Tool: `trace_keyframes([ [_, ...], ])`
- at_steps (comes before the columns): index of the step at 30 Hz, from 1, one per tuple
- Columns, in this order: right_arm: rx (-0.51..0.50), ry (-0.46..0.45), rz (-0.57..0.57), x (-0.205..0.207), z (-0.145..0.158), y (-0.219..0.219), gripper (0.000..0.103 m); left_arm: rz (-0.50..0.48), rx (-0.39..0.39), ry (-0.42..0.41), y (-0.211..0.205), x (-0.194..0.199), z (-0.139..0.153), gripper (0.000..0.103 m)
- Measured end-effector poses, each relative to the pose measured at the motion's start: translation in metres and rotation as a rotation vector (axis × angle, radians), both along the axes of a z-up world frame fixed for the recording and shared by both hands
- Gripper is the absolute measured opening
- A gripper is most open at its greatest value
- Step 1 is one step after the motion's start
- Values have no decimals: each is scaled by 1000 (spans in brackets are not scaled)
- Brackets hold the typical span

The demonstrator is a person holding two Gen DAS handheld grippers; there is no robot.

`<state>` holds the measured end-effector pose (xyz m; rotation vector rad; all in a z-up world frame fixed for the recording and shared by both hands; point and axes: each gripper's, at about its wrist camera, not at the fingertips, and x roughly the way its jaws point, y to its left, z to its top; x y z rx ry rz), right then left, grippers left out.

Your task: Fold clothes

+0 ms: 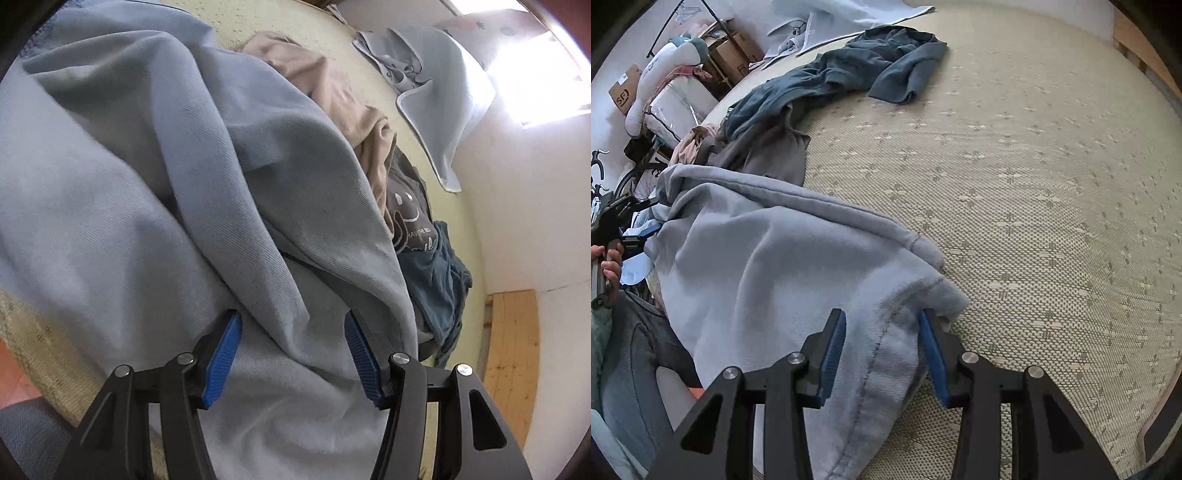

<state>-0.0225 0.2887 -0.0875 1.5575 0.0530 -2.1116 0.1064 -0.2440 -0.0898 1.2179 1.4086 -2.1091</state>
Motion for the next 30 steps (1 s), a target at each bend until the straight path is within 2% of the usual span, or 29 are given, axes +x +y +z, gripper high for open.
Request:
trace_keyframes([
  [4, 0, 5, 0, -2, 0, -3, 45, -12, -35, -15, -4, -21, -3, 62],
  [6, 5, 5, 4, -3, -1, -5, 45, 3, -60, -33, -9, -27, -1, 38],
  [7, 8, 10, 8, -2, 0, -5, 44, 8, -73, -47, -12, -29, 0, 4],
  [8, 13, 22, 14, -1, 2, -7, 42, 11, -75, -50, -15, -29, 1, 3],
  [10, 21, 46, 29, 2, 6, -8, 20, 28, -54, -12, -22, -28, 5, 2],
  [14, -13, 87, 90, 13, 21, -13, 18, 58, -35, 59, -36, -29, 20, 2],
  [17, -22, 125, 98, 17, 30, -12, 17, 71, -38, 79, -48, -37, 30, 2],
  [22, -32, 170, 37, 17, 41, -6, 17, 85, -55, 81, -70, -56, 39, 2],
  [24, 8, 156, 23, 10, 31, -11, 22, 76, -67, 54, -71, -71, 32, 2],
  [27, 134, 137, 40, 6, 12, -24, 26, 70, -90, 12, -71, -87, 20, 2],
  [30, 180, 152, 32, 7, 10, -25, 34, 63, -114, -9, -71, -91, 14, 3],
])
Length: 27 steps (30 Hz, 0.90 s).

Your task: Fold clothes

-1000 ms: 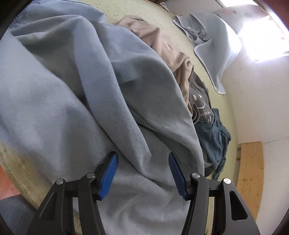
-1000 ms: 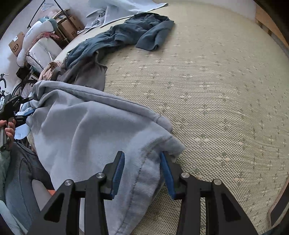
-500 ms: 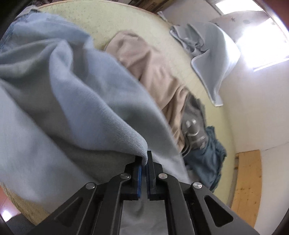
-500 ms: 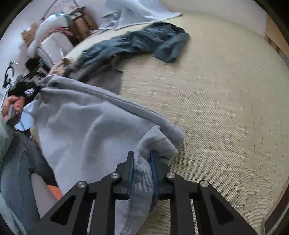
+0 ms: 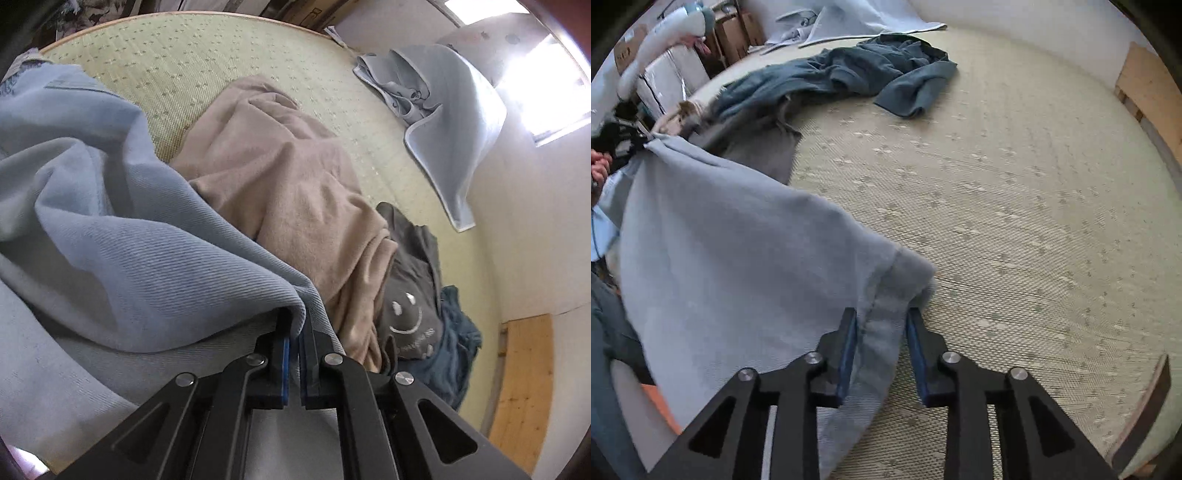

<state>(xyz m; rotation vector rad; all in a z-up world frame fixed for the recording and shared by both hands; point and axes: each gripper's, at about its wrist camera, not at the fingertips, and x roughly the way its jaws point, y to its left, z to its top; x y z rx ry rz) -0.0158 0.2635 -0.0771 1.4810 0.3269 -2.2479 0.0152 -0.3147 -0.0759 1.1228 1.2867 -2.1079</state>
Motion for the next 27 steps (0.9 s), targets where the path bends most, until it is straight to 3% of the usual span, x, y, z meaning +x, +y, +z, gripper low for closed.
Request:
trace_keyframes([
  [7, -129, -27, -66, 6, 22, 20, 36, -19, -14, -29, -7, -8, -5, 3],
  [11, -128, -71, 7, 20, 18, 9, 36, -28, -43, -60, -5, -16, -6, 3],
  [15, -151, -142, 122, 40, 13, -10, 36, -51, -63, -34, -2, -14, -8, 4],
  [18, -133, -198, 213, 61, 1, -25, 36, -95, -67, 35, -1, -3, -5, 17],
  [23, -10, -205, 242, 77, -12, -42, 37, -120, 120, 185, -4, 33, -2, 81],
  [27, -46, -184, 233, 84, -1, -47, 37, -124, 174, 289, -16, 78, 19, 83],
])
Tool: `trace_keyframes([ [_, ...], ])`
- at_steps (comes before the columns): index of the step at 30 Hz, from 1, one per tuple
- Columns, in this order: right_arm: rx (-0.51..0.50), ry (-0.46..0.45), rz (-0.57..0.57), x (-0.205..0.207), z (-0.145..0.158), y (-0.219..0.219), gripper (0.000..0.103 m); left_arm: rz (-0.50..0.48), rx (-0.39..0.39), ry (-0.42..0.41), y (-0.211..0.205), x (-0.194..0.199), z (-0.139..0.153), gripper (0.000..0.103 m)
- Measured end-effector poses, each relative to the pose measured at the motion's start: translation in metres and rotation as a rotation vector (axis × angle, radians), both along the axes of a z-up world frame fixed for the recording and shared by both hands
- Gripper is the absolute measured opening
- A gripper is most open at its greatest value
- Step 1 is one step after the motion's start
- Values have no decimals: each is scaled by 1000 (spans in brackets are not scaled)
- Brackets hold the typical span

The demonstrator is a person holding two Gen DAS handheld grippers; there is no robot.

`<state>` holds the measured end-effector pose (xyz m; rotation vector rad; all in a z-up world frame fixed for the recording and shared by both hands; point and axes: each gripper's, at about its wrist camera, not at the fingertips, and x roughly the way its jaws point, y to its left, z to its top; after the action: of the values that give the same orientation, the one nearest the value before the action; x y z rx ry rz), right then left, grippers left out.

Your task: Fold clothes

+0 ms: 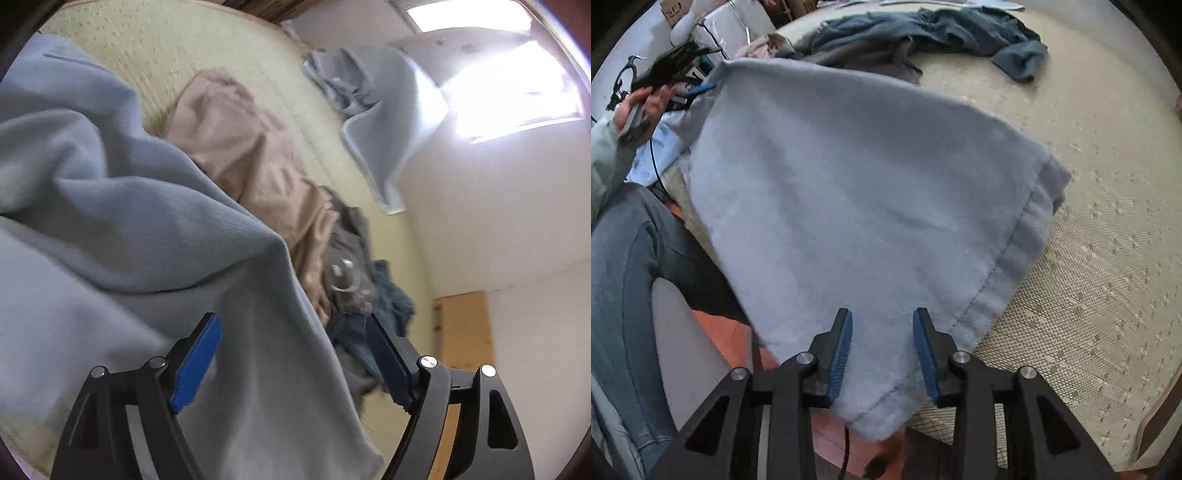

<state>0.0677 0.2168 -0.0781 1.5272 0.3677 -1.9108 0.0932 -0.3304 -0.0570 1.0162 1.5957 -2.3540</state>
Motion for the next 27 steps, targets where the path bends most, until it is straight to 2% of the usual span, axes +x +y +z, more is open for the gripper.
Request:
trace_keyframes([
  [5, -69, 18, -19, 7, 20, -14, 37, 81, -8, 126, -40, 80, 37, 85],
  [9, -76, 27, 2, 10, 27, -34, 37, 171, -106, 141, -89, 141, 66, 85],
  [13, -77, 46, 42, 6, 39, -63, 37, 267, -268, 107, -145, 204, 90, 85],
  [16, -93, 74, 69, 2, 54, -85, 37, 311, -324, 60, -179, 238, 87, 86],
  [18, -97, 90, 97, 4, 65, -104, 37, 334, -332, 28, -199, 258, 77, 86],
  [23, -103, 122, 175, 7, 86, -152, 37, 372, -281, -34, -234, 287, 38, 85],
  [27, -103, 131, 233, 10, 93, -191, 37, 392, -228, -85, -246, 308, 3, 85],
])
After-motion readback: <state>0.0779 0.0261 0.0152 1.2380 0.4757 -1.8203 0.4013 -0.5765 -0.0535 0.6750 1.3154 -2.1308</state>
